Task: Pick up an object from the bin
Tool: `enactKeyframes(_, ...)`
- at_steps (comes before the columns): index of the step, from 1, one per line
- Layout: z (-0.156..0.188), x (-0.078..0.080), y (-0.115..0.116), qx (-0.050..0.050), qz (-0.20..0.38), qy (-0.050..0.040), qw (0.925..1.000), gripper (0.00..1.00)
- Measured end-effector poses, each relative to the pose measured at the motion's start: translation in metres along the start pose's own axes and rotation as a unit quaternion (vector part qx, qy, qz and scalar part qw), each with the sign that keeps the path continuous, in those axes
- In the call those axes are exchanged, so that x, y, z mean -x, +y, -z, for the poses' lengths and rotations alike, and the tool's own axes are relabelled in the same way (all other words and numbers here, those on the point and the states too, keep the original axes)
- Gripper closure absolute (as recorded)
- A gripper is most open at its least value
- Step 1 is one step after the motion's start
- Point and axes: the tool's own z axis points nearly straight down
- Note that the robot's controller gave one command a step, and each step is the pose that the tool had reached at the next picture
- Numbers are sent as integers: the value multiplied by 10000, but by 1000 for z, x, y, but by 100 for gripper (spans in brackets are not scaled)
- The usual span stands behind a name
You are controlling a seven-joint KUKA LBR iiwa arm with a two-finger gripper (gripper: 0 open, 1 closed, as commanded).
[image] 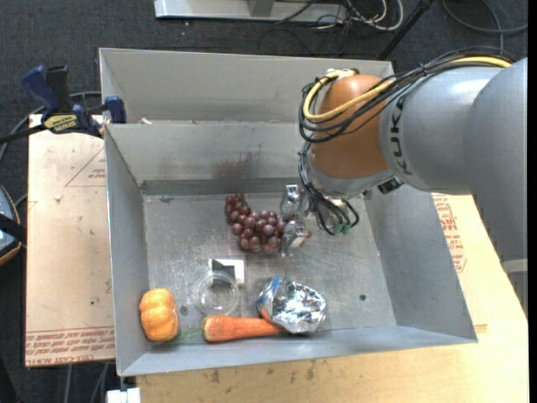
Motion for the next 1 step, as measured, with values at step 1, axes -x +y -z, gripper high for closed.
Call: enactKeyframes(1, 15, -2, 0, 0, 2, 36, 10000, 100)
